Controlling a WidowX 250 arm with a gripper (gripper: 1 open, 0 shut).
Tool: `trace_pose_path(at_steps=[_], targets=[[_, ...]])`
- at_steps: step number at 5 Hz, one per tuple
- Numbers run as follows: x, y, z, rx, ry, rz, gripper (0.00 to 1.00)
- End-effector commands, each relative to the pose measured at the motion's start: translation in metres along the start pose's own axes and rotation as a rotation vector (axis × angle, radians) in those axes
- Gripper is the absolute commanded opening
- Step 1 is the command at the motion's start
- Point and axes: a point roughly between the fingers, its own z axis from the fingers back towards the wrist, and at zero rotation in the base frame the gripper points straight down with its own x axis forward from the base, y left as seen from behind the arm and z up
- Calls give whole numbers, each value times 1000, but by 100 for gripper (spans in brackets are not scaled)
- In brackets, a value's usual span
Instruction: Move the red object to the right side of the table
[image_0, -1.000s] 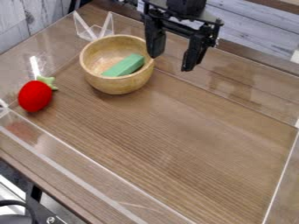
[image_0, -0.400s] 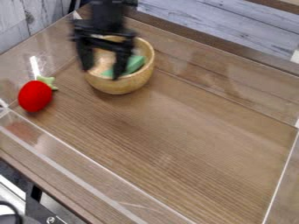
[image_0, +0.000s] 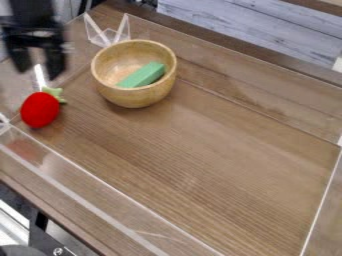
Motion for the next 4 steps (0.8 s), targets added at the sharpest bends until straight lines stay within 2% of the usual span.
trace_pose_path(at_steps=[1, 2, 3, 4], targets=[[2, 7, -8, 33, -42, -20, 100], [5, 8, -32, 30, -36, -44, 100], [24, 3, -41, 24, -33, -39, 100], [40, 1, -42, 23, -29, -19, 100]])
